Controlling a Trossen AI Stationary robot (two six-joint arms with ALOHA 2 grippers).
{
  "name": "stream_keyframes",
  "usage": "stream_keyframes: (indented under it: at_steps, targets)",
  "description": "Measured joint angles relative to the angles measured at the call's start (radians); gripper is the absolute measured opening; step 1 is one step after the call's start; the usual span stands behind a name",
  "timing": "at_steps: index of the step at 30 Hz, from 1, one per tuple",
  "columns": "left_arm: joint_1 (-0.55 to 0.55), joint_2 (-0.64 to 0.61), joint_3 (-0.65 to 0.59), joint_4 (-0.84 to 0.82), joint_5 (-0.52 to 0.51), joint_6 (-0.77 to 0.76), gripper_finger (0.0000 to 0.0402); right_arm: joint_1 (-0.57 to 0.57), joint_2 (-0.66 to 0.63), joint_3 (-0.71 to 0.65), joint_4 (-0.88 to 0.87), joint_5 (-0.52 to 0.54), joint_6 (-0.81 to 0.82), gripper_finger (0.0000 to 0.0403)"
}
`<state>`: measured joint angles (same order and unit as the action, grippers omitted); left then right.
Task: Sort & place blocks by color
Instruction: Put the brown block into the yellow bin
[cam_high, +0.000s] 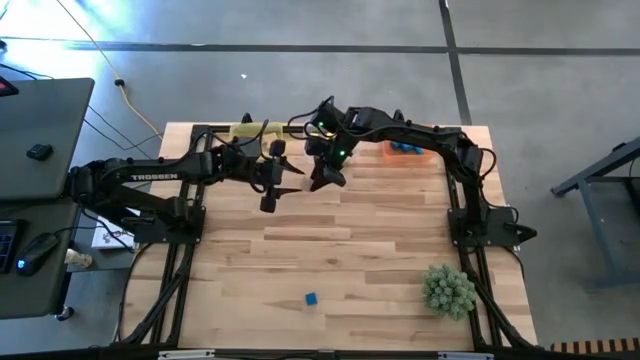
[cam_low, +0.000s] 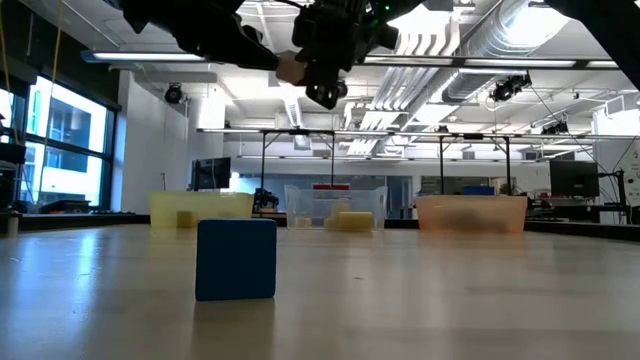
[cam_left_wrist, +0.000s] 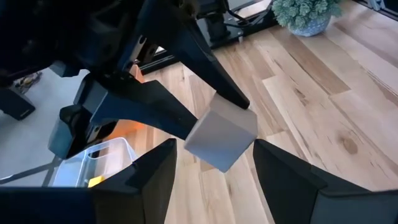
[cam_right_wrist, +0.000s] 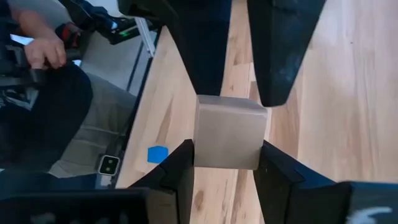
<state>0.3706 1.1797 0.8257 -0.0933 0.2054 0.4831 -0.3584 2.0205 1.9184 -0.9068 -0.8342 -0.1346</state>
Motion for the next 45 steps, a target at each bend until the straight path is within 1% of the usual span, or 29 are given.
stream_keyframes:
  at_steps: [7,10,16,19,27,34,40,45]
  targets:
    - [-0.001,0.000,0.000,0.008,0.000,-0.002,0.0202,0.005,0.000,0.000,0.043,-0.033,0.007,0.0110]
    - [-0.007,0.000,0.000,0.029,0.000,-0.009,0.0202,0.006,0.000,0.000,0.090,-0.058,0.054,0.0110]
    - [-0.020,0.000,0.000,0.038,-0.006,-0.020,0.0200,0.005,0.000,0.000,0.114,-0.059,0.086,0.0110]
    - [-0.021,0.000,0.000,0.037,-0.003,-0.039,0.0189,0.005,0.000,0.000,0.105,-0.060,0.085,0.0110]
    - [-0.021,0.000,0.000,0.036,0.000,-0.015,0.0140,0.005,0.000,0.000,0.099,-0.071,0.093,0.0110]
    - [-0.021,0.000,0.000,0.034,0.002,-0.003,0.0130,0.005,0.000,-0.001,0.099,-0.074,0.097,0.0111]
    - [-0.020,0.000,0.000,0.029,-0.004,-0.002,0.0127,0.005,0.000,-0.001,0.103,-0.054,0.109,0.0139]
    - [-0.013,0.000,0.000,0.006,-0.017,-0.013,0.0125,0.005,-0.001,-0.001,0.108,0.016,0.133,0.0173]
